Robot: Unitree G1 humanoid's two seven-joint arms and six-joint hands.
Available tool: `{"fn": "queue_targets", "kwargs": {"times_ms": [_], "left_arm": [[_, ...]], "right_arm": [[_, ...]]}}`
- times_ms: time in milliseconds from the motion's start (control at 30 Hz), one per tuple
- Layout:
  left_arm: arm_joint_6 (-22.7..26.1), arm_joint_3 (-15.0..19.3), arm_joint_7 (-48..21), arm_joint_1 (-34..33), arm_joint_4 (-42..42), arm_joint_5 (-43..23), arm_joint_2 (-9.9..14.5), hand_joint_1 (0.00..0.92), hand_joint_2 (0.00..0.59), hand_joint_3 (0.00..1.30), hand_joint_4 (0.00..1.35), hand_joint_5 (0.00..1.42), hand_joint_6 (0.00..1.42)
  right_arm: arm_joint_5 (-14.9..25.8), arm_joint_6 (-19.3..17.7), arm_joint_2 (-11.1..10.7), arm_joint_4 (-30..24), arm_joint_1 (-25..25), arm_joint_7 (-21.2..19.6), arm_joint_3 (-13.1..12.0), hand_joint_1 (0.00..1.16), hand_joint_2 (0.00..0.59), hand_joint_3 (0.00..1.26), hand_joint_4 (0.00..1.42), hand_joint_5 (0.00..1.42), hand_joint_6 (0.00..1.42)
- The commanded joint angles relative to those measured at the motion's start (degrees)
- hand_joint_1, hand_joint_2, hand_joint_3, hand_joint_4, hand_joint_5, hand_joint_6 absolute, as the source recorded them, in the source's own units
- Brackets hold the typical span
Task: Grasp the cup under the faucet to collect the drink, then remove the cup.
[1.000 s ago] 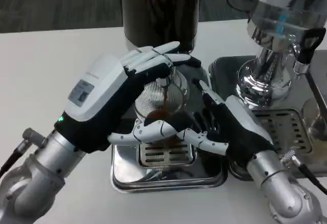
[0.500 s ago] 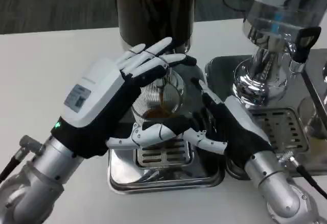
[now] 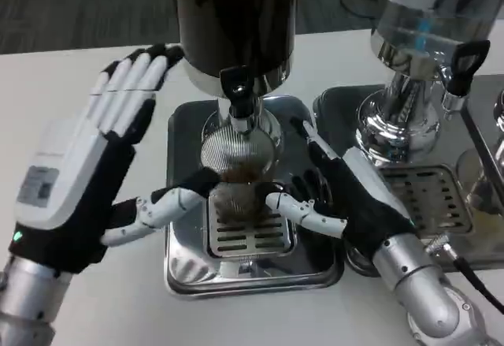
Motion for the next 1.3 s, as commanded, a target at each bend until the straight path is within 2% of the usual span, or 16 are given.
{"fn": "queue_targets", "kwargs": {"times_ms": [33,67,133,267,367,700,833,933,1033,1300], "left_arm": [[4.79,3.31,5.78,5.71,-0.45,1.76,-2.95,0.0,0.188,0.06,0.0,0.0,0.0],[6.52,3.61,6.21,6.95,-0.18,1.86,-3.61,0.0,0.189,0.06,0.0,0.0,0.0],[8.62,3.6,6.51,8.29,0.41,1.95,-4.1,0.0,0.189,0.06,0.0,0.0,0.0],[14.52,2.9,6.11,10.5,0.71,3.61,-4.66,0.0,0.184,0.03,0.0,0.0,0.0],[16.29,1.39,5.72,10.64,1.9,3.78,-4.62,0.0,0.181,0.01,0.0,0.0,0.0],[19.23,-3.15,4.5,10.19,5.91,3.08,-3.77,0.0,0.174,0.0,0.0,0.0,0.0],[19.74,-3.59,4.32,9.82,6.54,2.58,-3.16,0.0,0.173,0.01,0.0,0.0,0.0],[19.69,-3.66,4.24,9.81,6.94,2.19,-2.66,0.0,0.174,0.02,0.0,0.0,0.0],[19.92,-3.86,4.15,9.87,7.0,2.02,-2.36,0.0,0.178,0.04,0.0,0.0,0.0],[20.04,-3.79,4.01,10.16,6.98,0.66,-2.0,0.0,0.184,0.06,0.0,0.0,0.0]], "right_arm": [[1.23,-1.23,0.66,0.98,0.34,-0.53,-0.63,0.41,0.196,0.0,0.0,0.0,0.0],[1.82,-1.33,0.68,1.45,0.12,-0.09,-0.82,0.41,0.196,0.0,0.0,0.0,0.0],[0.38,-1.7,-0.37,1.87,-0.88,0.54,0.34,0.43,0.19,0.0,0.0,0.0,0.0],[1.42,-2.86,0.18,2.65,-1.3,0.94,0.38,0.44,0.189,0.0,0.0,0.0,0.0],[2.38,-3.18,0.55,3.73,-1.68,1.38,-0.16,0.44,0.191,0.0,0.0,0.0,0.0],[2.37,-3.83,1.01,4.58,-2.06,0.42,0.13,0.49,0.195,0.0,0.0,0.0,0.0],[5.04,-7.51,3.16,7.19,-1.89,-0.4,-0.75,0.54,0.192,0.0,0.0,0.0,0.05],[5.01,-9.62,3.9,9.03,-2.66,-0.77,-0.15,0.59,0.182,0.0,0.0,0.0,0.08],[5.36,-12.0,4.82,10.34,-2.52,-2.08,-0.64,0.62,0.177,0.0,0.0,0.0,0.12],[5.58,-14.27,6.63,12.85,-2.38,-3.2,-0.48,0.67,0.169,0.0,0.0,0.0,0.2]]}}
